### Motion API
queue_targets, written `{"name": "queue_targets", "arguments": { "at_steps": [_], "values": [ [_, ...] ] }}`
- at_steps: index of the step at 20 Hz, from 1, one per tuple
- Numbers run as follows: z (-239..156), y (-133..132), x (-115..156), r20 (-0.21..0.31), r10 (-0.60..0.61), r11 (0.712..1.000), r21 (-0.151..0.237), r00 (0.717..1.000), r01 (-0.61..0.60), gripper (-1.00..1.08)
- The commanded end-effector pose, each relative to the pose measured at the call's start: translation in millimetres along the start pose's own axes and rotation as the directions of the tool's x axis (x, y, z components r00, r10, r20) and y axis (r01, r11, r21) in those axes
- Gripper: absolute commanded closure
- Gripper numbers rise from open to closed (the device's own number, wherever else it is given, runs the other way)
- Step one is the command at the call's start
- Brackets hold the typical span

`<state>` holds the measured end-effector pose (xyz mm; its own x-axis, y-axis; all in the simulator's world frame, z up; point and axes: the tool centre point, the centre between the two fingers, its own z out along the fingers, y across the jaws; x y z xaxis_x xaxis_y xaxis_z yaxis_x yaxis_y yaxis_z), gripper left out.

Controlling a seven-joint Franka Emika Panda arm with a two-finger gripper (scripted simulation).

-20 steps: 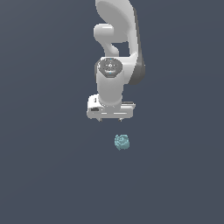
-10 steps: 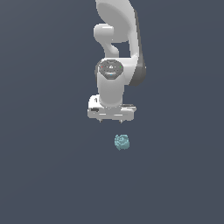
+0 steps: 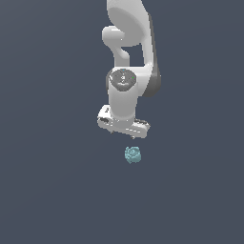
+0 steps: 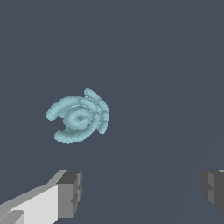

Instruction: Pick up the object and move it to a goal position.

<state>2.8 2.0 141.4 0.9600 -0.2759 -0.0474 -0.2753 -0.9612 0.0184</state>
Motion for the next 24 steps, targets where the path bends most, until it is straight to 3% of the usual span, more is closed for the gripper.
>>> {"name": "queue_targets", "arguments": {
  "at_steps": [1,6,12,18,24],
  "values": [
    [2,-3,2,-0.001,0.067,0.998,0.002,0.998,-0.067,-0.92],
    [6,-10,7,-0.003,0.198,0.980,0.007,0.980,-0.198,-0.92],
    [11,-17,12,-0.005,0.349,0.937,0.012,0.937,-0.349,-0.92],
    [16,-25,17,-0.006,0.492,0.870,0.018,0.871,-0.492,-0.92],
    [21,-33,22,-0.007,0.622,0.783,0.025,0.783,-0.622,-0.92]
  ]
}}
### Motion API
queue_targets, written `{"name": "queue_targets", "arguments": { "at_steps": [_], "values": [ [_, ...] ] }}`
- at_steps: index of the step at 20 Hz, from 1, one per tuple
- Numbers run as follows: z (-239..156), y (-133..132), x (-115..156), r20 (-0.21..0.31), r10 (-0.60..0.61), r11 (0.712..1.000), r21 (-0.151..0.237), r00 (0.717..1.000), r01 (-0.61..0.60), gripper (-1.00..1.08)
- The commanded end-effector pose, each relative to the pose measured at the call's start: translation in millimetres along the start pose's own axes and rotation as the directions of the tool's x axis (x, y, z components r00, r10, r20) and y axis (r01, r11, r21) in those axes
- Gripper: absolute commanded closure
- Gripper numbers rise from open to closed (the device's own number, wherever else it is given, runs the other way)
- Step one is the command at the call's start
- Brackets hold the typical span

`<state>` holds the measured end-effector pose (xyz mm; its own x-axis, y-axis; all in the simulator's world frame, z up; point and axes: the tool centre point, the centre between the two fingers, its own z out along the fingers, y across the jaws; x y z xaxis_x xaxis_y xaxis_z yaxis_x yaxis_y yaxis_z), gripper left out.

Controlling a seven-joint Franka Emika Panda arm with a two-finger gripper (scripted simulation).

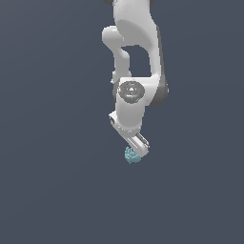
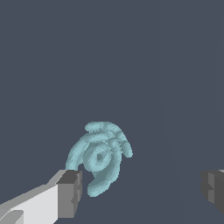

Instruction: Pick up the object and move it to a goal position.

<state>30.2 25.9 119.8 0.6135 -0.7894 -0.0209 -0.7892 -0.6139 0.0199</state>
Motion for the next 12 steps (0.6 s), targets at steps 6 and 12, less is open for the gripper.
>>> {"name": "queue_targets", "arguments": {
  "at_steps": [6,12],
  "values": [
    [6,-12,-1,-0.004,0.196,0.981,0.008,0.981,-0.196,-0.92],
    [11,-21,-2,-0.006,0.345,0.939,0.015,0.939,-0.345,-0.92]
  ]
}}
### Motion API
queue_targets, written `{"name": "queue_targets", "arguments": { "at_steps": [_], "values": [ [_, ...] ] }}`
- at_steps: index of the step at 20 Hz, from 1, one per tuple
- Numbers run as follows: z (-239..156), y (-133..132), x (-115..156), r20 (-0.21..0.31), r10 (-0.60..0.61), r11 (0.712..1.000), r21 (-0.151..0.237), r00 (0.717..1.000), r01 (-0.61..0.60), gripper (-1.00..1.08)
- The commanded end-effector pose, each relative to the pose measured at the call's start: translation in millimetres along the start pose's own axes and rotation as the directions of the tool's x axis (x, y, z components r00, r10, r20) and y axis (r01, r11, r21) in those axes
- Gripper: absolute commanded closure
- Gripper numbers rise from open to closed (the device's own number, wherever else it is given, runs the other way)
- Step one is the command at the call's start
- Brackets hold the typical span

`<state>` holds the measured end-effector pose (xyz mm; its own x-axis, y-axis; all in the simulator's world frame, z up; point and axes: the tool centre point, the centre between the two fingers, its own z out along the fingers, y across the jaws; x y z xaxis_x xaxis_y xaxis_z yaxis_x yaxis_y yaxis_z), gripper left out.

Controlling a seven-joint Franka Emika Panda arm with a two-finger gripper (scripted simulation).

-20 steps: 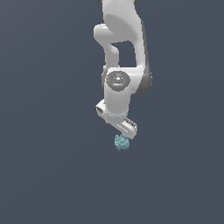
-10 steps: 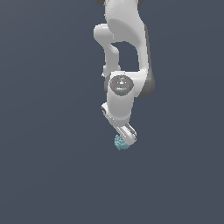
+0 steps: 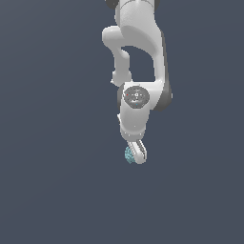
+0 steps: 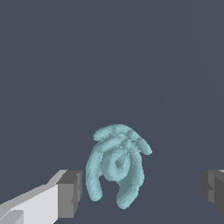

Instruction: Pick up the object and move it to a goal position.

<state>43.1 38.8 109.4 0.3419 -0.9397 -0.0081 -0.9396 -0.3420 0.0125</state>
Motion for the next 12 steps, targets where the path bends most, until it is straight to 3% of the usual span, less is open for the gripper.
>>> {"name": "queue_targets", "arguments": {
  "at_steps": [1,12],
  "values": [
    [2.1,-3.5,-1.7,-0.001,0.065,0.998,0.003,0.998,-0.065,-0.92],
    [7.8,-13.1,-6.8,-0.004,0.243,0.970,0.012,0.970,-0.243,-0.92]
  ]
}}
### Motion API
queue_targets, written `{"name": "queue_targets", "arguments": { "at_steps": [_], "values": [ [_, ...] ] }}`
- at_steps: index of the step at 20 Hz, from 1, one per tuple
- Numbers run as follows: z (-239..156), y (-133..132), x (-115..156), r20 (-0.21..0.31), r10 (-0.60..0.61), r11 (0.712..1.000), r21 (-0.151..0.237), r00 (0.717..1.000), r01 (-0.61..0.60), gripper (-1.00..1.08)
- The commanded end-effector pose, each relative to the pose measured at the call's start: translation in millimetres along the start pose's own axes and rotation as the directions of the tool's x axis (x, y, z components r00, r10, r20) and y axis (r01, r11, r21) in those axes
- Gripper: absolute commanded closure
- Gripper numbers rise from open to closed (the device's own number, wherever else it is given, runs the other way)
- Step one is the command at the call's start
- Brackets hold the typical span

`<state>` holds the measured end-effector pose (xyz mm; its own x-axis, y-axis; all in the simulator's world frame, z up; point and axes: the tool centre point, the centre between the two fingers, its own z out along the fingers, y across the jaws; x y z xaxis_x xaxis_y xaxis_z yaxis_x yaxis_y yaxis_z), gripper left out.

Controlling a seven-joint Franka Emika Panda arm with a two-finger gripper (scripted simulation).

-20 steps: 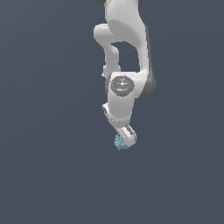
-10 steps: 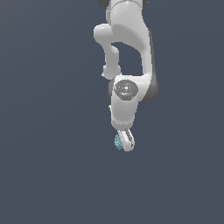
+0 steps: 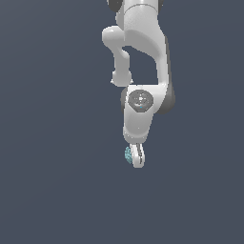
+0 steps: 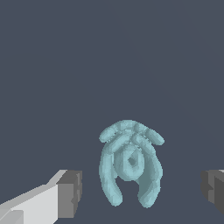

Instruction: Pick up the object and move it to a goal position.

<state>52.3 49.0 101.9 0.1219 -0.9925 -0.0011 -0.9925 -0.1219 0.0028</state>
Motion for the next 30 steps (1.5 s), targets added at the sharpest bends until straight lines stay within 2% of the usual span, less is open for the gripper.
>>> {"name": "queue_targets", "arguments": {
  "at_steps": [1,10,20,25,26,30],
  "values": [
    [1,-1,-1,-0.001,0.027,1.000,0.002,1.000,-0.027,-0.92],
    [3,-2,-2,-0.001,0.047,0.999,0.003,0.999,-0.047,-0.92],
    [47,-1,-2,-0.001,0.051,0.999,0.003,0.999,-0.051,-0.92],
    [52,-2,-2,-0.001,0.051,0.999,0.003,0.999,-0.051,-0.92],
    [52,-2,-2,-0.001,0.051,0.999,0.003,0.999,-0.051,1.08],
    [52,-2,-2,-0.001,0.051,0.999,0.003,0.999,-0.051,1.08]
  ]
}}
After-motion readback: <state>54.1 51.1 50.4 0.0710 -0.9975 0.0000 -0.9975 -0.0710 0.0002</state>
